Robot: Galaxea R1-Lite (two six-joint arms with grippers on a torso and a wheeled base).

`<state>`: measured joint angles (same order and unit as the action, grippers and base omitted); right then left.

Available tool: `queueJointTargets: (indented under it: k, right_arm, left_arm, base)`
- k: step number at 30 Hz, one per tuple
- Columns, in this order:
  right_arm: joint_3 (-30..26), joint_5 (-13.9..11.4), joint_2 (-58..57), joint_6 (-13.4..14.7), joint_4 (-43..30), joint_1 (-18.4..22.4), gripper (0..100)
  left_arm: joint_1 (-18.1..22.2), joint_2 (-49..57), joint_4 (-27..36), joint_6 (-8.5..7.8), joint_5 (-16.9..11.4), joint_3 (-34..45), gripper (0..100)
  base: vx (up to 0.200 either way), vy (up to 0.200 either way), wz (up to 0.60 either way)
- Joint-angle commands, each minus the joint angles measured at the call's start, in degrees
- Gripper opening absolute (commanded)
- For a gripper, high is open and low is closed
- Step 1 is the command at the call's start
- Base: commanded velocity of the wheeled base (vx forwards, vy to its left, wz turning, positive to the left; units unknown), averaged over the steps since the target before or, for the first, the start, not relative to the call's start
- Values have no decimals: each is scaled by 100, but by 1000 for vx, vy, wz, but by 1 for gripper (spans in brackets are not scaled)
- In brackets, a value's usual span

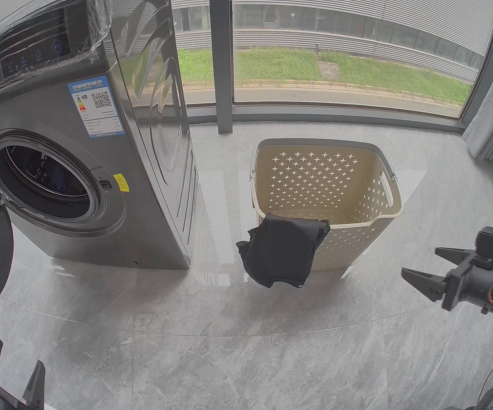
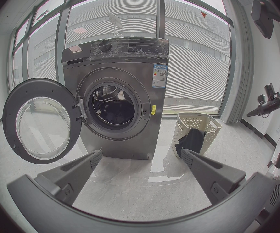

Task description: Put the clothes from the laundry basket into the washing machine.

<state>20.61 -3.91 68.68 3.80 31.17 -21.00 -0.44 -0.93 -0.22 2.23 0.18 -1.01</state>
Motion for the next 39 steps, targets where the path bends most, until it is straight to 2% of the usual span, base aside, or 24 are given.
queueJointTargets:
  k: [1,4,10,17,19,30,36,37,39]
  right_arm:
    - [364,-4,2334,217,1163,-492,100]
    - [382,-4,2439,235,1251,-519,100]
    - [575,172,3011,252,1453,-668,100]
    - [883,268,3582,613,1462,-861,100]
    - [1050,374,3854,709,1462,-879,100]
    - [1568,585,4522,745,1488,-861,100]
    - [1815,637,4979,815,1822,-870,100]
    - [1920,769,5138,806,1910,-844,100]
    - [2008,822,5243,797,1945,-826,100]
  left_arm:
    - [0,93,-4,-3,-1,101,100]
    - [0,93,-4,-3,-1,101,100]
    - [0,93,-4,5,-1,101,100]
    - [-9,93,-4,5,-1,101,100]
    - [-9,93,-4,5,-1,101,100]
    - [-9,93,-4,14,-1,101,100]
    - [-9,93,-4,5,-1,101,100]
    - [-9,93,-4,5,-1,101,100]
    - [0,93,-4,-3,-9,101,100]
  base:
    - [0,0,0]
    - [67,0,0]
    - [67,0,0]
    - [0,0,0]
    - [0,0,0]
    - [0,0,0]
    - [0,0,0]
    - [0,0,0]
    - [0,0,0]
